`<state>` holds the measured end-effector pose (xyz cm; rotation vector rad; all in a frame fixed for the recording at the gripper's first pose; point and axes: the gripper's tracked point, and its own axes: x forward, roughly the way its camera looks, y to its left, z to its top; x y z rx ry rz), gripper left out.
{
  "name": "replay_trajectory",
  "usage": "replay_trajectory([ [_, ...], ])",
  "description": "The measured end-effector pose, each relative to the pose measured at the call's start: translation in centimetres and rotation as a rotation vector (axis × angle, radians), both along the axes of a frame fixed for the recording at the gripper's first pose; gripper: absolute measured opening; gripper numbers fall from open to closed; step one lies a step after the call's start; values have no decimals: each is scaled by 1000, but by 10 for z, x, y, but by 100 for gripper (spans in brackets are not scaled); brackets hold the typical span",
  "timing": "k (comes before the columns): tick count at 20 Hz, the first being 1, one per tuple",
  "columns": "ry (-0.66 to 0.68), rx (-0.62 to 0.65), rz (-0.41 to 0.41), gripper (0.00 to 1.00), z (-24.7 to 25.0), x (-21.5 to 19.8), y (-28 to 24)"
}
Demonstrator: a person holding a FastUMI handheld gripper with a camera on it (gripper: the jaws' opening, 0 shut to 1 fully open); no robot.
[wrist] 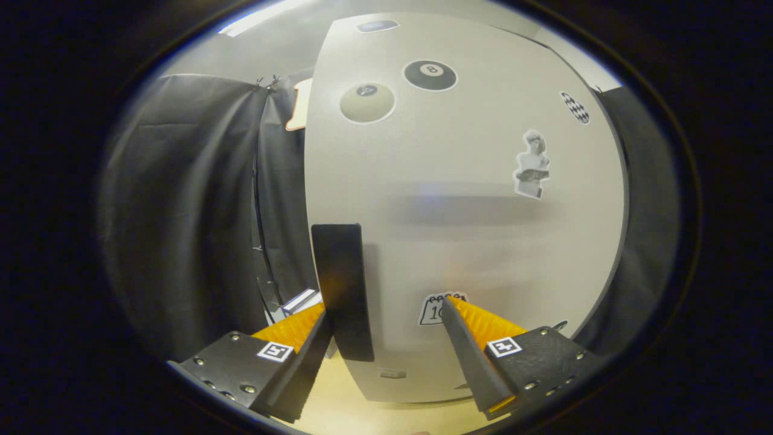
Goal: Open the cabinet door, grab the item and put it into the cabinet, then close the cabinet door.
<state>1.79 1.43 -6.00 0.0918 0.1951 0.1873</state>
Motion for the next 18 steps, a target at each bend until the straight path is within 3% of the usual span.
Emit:
replay_trajectory([
  [18,-32,-4,-23,100,0,7,1],
])
